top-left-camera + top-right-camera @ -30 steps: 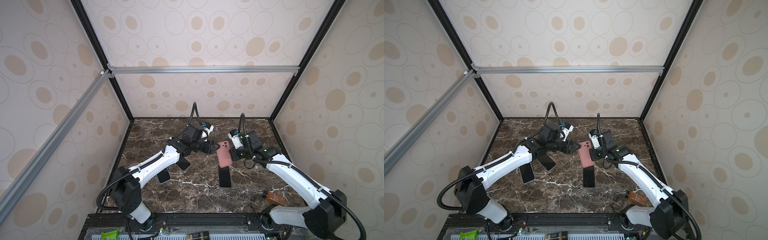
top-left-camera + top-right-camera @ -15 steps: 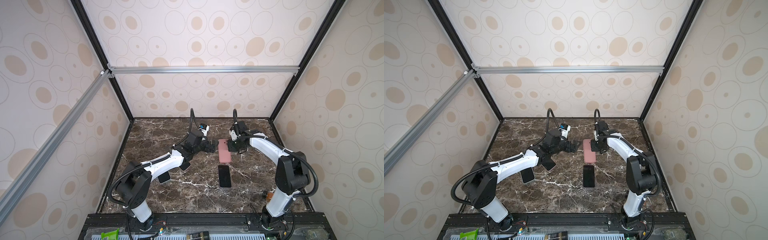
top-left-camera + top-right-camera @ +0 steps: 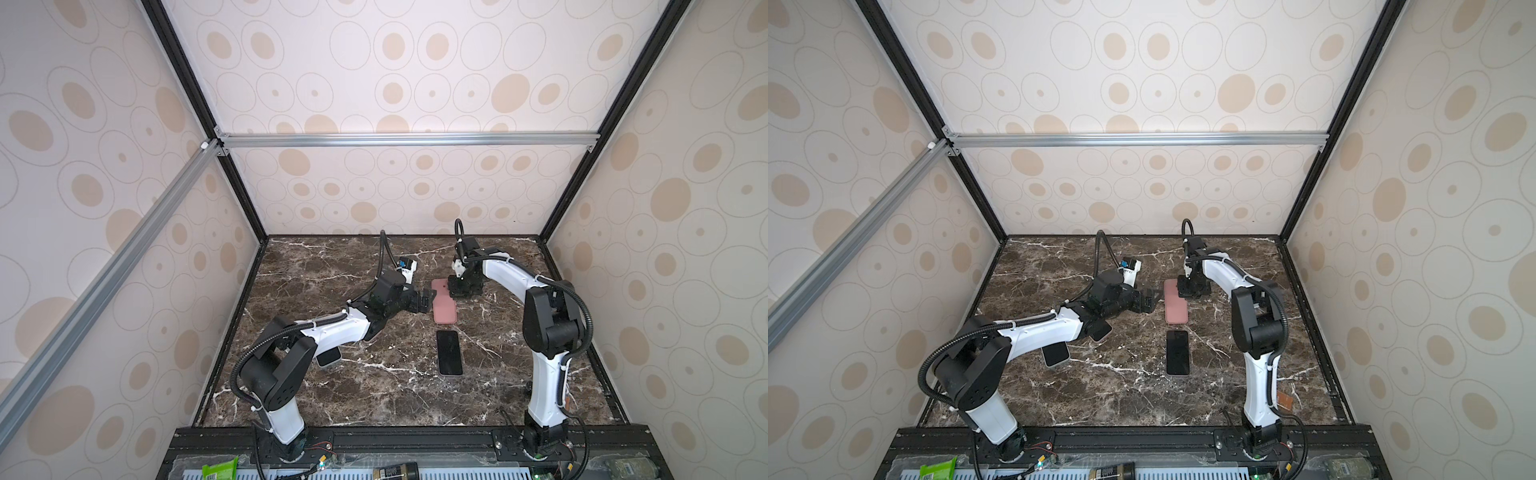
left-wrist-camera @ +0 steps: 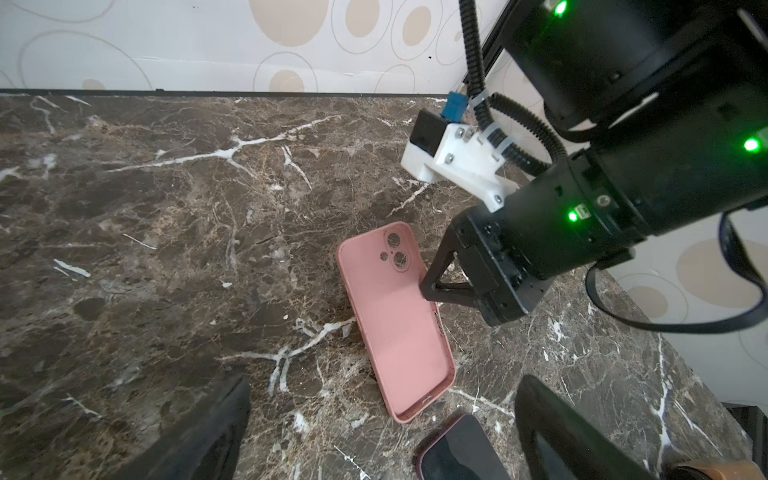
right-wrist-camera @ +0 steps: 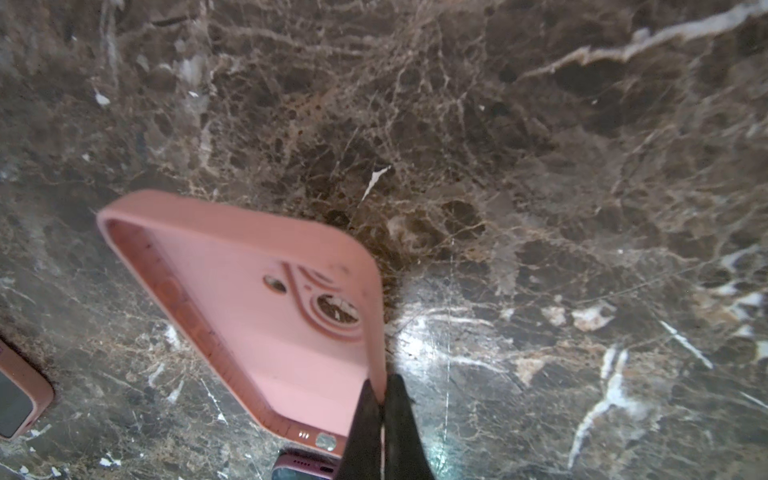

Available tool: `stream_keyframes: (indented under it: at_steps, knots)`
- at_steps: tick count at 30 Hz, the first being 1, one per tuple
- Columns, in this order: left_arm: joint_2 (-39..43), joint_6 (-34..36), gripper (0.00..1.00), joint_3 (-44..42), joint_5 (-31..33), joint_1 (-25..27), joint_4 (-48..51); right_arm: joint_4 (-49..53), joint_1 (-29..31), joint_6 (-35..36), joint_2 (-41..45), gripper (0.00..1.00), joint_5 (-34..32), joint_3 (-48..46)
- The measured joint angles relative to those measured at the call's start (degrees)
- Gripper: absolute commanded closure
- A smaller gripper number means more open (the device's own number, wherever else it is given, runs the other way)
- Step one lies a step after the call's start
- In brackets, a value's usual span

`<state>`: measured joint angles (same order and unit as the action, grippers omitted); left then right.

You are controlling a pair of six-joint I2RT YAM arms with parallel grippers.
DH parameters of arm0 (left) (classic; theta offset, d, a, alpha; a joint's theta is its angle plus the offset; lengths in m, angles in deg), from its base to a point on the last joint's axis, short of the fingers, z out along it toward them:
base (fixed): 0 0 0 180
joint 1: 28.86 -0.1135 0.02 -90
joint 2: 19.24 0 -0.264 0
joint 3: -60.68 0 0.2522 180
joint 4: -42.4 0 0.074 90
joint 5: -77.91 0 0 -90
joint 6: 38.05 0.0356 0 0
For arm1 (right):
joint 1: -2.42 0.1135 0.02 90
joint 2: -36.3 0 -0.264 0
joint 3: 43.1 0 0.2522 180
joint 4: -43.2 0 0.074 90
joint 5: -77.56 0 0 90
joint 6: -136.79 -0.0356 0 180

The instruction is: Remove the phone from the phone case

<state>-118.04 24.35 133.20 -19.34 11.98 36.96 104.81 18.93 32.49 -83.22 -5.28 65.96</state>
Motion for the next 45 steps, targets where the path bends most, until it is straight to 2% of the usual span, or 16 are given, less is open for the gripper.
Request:
stream_keyframes:
  at_steps: [4,12,21,24,27,30,35,40,45]
  knots:
    - [-2.3,-0.9,0.01,-0.4,-2.2,0.0,-0.3,0.8,0.0,0.0,-1.8,1.0,0.0,1.7]
    - [-6.6,-2.5,0.01,-0.4,-7.5,0.1,-1.4,1.1,0.0,-0.3,-4.0,0.91,-0.1,2.7]
    - [-7.3,-4.0,0.01,-0.6,-8.4,0.2,-1.7,1.4,0.0,-0.6,-5.2,0.74,-0.2,3.5]
    - [-6.5,-4.1,0.01,-0.6,-7.4,0.2,-0.1,1.2,0.0,-0.5,-4.8,0.62,-0.2,4.0]
    - [-3.3,-4.1,0.01,-0.6,-5.2,0.2,3.8,-0.7,0.0,-0.8,-1.1,0.52,-0.1,1.6]
    - [2.4,-4.1,0.01,-1.0,-1.8,0.1,7.0,-4.0,0.0,-1.1,7.2,0.4,0.6,-4.3]
    - [16.4,-5.2,0.01,-7.9,3.9,-1.4,7.3,-10.9,2.0,-2.0,20.6,0.21,1.4,-12.1]
    - [27.6,-7.0,0.01,-16.3,7.8,-4.9,7.9,-17.2,10.3,-1.9,25.0,0.11,-0.7,-18.4]
    - [33.5,-8.2,0.01,-21.4,7.5,-9.9,9.2,-21.9,20.2,-1.0,24.9,0.07,-4.0,-23.3]
